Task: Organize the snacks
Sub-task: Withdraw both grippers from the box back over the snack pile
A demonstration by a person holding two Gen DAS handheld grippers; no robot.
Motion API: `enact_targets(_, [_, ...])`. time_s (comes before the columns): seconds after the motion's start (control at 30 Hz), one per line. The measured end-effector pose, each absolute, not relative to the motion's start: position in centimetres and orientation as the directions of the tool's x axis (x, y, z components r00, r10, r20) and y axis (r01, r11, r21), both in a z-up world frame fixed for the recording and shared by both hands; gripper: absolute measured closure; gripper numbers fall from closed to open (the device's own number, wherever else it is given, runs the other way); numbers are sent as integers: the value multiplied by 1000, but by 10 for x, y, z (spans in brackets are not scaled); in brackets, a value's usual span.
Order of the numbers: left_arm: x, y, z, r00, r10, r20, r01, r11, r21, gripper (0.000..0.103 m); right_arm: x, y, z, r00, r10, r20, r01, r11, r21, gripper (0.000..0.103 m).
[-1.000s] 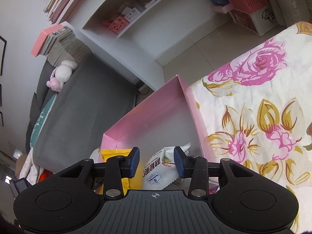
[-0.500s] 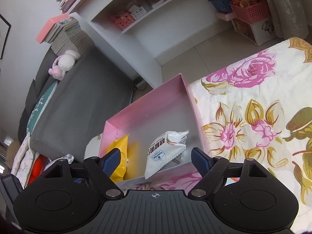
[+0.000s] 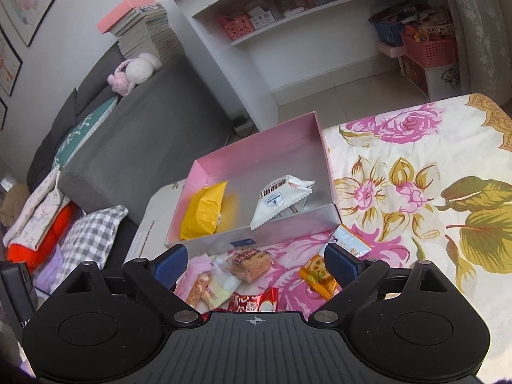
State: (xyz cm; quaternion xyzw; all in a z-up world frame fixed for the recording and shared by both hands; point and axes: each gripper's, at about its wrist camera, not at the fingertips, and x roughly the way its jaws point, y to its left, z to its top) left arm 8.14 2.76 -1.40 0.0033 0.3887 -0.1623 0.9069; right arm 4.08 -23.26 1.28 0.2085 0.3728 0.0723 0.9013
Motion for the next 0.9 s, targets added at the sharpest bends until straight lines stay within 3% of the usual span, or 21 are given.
enact_targets(0.33, [48,30,-35,573,-394,-718,467,878,-110,1,3,-207,-6,732,257,-631,-189,966,174,5])
enact_targets(0.5, [40,29,-44,528,-432,-731,545,833,-99,3,-5,-201,-28,680,293,-673,-249,955,164,5])
enact_targets(0.63, [35,28,-48,500,-459,-735,609,789,-78,12,-12,-192,-39,651,312,-692,-328,938,114,5])
enact_targets(0.77, [37,27,-50,471,-468,-748,627,774,-90,32,-12,-184,-43,653,300,-696,-351,933,74,5])
enact_targets(0.9, [37,26,-50,472,-464,-749,626,775,-85,43,-8,-181,-47,657,286,-698,-346,936,58,5])
